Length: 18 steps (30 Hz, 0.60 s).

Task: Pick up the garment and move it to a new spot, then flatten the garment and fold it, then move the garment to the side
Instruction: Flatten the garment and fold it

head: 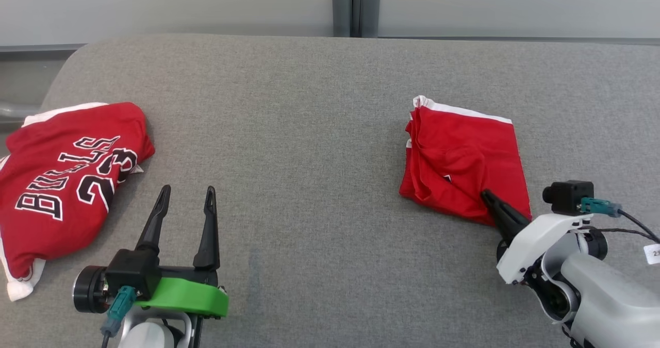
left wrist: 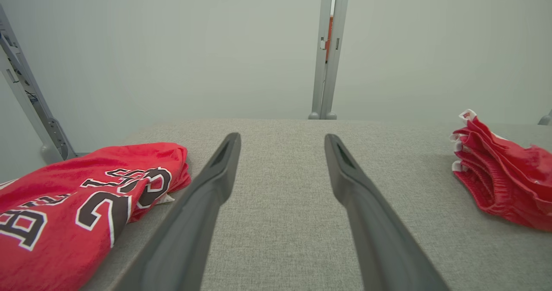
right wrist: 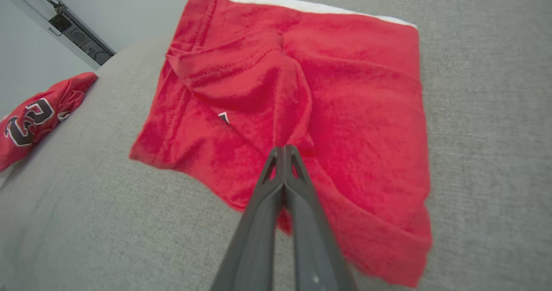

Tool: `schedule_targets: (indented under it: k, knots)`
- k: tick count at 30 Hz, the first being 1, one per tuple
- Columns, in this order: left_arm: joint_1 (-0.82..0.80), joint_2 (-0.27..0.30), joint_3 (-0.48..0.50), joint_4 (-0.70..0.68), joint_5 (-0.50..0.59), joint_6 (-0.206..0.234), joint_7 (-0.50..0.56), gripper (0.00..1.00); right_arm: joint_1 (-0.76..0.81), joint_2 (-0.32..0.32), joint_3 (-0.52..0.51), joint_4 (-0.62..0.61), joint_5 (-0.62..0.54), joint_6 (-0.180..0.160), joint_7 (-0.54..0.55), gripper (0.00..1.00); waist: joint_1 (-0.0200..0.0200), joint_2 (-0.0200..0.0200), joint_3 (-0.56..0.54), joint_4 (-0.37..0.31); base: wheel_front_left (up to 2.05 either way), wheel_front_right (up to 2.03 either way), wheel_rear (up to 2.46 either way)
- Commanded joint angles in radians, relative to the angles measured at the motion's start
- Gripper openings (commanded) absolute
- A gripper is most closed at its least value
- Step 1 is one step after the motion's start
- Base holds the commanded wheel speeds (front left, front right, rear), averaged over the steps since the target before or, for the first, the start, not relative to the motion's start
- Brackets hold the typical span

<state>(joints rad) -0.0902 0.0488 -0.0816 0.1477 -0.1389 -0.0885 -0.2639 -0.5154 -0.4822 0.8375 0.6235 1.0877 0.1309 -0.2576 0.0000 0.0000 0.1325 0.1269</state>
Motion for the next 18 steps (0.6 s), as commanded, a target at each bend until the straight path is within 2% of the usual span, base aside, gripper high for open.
schedule_targets:
  k: [1, 8, 18]
  knots:
    - [0.005, 0.003, -0.001, 0.002, 0.000, -0.003, -0.001, 1.00, 0.021, 0.011, 0.013, -0.010, -0.006, 0.000, -0.008, 0.00, 0.0000, 0.0000, -0.001, 0.004, 0.00, 0.00, 0.00]
    - [0.014, 0.003, 0.001, 0.000, 0.000, 0.003, 0.000, 1.00, 0.035, 0.032, 0.051, -0.078, -0.022, 0.000, -0.008, 0.00, 0.0000, 0.0000, -0.007, 0.011, 0.00, 0.00, 0.00]
    - [0.019, 0.003, 0.010, -0.005, -0.001, 0.003, -0.001, 1.00, 0.090, -0.007, -0.151, -0.152, -0.109, 0.000, -0.008, 0.00, 0.0000, 0.0000, -0.011, -0.010, 0.00, 0.00, 0.00]
